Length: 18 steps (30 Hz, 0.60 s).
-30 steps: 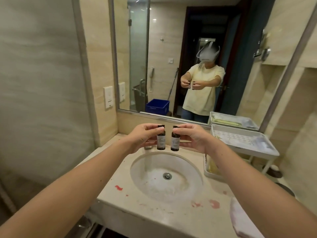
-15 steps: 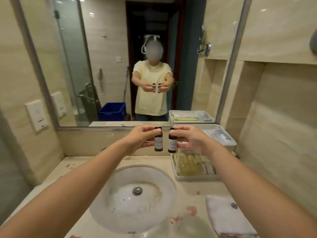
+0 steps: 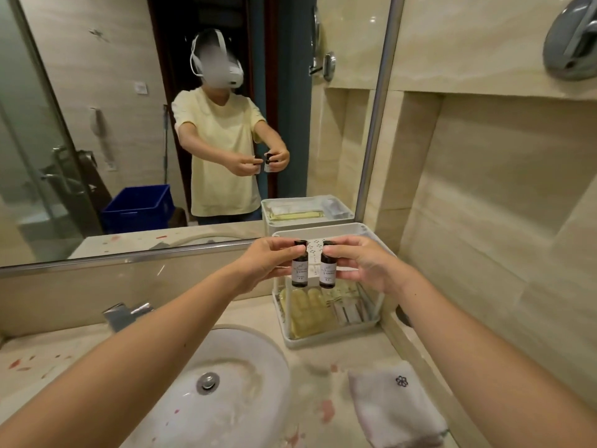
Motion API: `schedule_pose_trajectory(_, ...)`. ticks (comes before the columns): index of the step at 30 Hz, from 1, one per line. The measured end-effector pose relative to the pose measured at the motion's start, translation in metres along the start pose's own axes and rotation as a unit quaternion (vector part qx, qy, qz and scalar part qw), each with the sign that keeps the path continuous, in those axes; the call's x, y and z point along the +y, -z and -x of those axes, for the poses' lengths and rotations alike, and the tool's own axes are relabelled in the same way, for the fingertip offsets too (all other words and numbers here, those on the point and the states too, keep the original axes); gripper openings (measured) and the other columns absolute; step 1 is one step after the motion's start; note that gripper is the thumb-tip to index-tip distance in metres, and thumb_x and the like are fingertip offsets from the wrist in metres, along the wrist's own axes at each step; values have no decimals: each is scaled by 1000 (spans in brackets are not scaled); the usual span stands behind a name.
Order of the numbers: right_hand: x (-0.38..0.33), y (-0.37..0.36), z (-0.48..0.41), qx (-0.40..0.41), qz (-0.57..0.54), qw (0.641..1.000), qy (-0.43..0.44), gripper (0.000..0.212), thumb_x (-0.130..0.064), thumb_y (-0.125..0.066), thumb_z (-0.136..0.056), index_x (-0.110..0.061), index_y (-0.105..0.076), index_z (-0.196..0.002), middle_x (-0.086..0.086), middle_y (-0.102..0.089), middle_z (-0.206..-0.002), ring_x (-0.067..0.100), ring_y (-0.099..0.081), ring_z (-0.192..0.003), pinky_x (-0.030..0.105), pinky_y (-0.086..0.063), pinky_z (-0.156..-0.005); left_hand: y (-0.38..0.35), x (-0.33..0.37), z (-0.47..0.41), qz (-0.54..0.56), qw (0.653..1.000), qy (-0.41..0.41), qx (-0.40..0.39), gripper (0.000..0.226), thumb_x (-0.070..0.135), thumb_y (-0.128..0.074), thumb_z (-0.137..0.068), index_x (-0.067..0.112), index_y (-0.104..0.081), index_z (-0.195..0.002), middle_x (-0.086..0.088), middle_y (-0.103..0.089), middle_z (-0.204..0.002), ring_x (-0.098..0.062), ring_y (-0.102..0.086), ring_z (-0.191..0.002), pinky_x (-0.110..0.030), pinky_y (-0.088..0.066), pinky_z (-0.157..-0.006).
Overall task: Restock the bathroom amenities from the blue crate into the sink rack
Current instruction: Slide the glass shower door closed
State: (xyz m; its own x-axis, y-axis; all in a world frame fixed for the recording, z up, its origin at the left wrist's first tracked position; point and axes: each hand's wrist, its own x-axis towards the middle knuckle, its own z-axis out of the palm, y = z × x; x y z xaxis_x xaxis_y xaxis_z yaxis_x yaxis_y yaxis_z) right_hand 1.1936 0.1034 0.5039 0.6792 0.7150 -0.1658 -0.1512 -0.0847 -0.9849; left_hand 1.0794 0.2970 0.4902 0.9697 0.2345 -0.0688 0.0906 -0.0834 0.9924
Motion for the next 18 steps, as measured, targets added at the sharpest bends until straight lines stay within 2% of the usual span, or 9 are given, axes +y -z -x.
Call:
schedule_pose_trajectory(3, -5, 19, -28, 6, -2, 1000, -5, 40, -11, -83, -74, -7, -67, -111, 8, -75, -103, 20, -73, -95, 33, -60, -70, -3, 2, -30, -3, 1000, -4, 5, 30, 29, -71, -84, 22, -70, -113, 2, -74, -107, -13, -70, -101, -28, -55, -85)
schedule_pose_trajectory(7, -14, 42, -75, -8, 12, 1000, -11, 38, -10, -83, -74, -8, -68, -109, 7, -76, -101, 20, -73, -95, 35, -59, -77, -2, 7, -71, -1, 1000, -5, 21, 22, 26, -68, -87, 25, -70, -109, 4, -75, -105, -9, -70, -97, -18, -56, -73)
schedule_pose_trajectory(12, -19, 63, -138, -26, 37, 999, -20, 31, -9, -83, -75, -11, -70, -103, 5, -76, -98, 19, -73, -94, 36, -59, -80, 7, 5, -123, 5, 998, -5, 59, 26, 21, -69, -88, 21, -69, -113, 2, -74, -108, -13, -70, -100, -23, -57, -80)
schedule_pose_trajectory(18, -4, 60, -201, -22, 74, 997, -21, 29, -9, -85, -72, -13, -73, -97, 4, -76, -96, 19, -72, -95, 36, -59, -84, 26, -15, -168, -42, 993, -4, 107, 25, 15, -68, -89, 16, -68, -115, -3, -74, -105, -10, -70, -95, -20, -57, -77)
